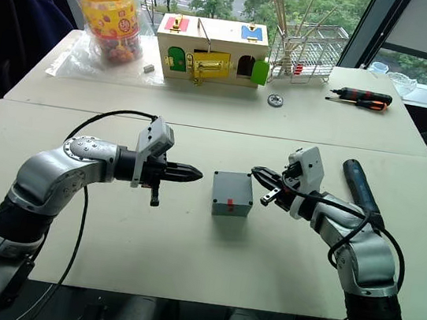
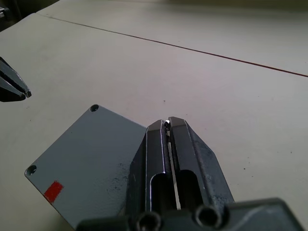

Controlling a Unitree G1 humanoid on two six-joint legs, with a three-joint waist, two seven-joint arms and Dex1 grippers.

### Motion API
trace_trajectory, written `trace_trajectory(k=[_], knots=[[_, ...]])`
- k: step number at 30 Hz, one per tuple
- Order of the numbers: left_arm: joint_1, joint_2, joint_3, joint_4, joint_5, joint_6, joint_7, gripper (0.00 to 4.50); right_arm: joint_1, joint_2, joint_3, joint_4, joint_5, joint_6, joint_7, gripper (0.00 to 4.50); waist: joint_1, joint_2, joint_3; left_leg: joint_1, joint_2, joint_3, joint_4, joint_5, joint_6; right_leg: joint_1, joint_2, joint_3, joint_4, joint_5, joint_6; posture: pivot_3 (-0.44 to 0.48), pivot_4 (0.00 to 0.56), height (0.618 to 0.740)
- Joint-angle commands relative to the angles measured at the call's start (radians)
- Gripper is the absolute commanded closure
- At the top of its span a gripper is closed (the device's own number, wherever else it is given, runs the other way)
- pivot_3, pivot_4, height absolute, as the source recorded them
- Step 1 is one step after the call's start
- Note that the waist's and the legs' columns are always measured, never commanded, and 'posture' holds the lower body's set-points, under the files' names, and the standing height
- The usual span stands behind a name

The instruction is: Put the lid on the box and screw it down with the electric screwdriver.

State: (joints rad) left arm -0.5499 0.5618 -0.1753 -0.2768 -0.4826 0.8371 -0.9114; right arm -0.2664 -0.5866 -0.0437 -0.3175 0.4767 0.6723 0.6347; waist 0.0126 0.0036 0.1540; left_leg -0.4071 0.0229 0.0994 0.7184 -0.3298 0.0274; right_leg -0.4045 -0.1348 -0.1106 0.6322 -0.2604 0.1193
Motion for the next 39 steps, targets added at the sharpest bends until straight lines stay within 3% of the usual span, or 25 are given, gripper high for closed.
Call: trace_trajectory(k=[1, 39], knots=[[-0.010, 0.004, 0.011, -0.016, -0.004, -0.019, 0.000, 4.50, -0.017, 0.011, -0.017, -0.023, 0.010, -0.011, -0.003, 4.48, 0.000, 0.000, 0.000, 0.000, 0.000, 0.000, 0.000, 0.000, 0.000, 0.000, 0.000, 0.000, 0.000, 0.000, 0.000, 0.000, 0.150, 0.708], [-0.004, -0.006, -0.011, 0.003, 0.019, -0.053, -0.001, 4.50, -0.001, 0.008, 0.011, -0.005, -0.009, -0.011, 0.019, 4.48, 0.000, 0.000, 0.000, 0.000, 0.000, 0.000, 0.000, 0.000, 0.000, 0.000, 0.000, 0.000, 0.000, 0.000, 0.000, 0.000, 0.150, 0.708]])
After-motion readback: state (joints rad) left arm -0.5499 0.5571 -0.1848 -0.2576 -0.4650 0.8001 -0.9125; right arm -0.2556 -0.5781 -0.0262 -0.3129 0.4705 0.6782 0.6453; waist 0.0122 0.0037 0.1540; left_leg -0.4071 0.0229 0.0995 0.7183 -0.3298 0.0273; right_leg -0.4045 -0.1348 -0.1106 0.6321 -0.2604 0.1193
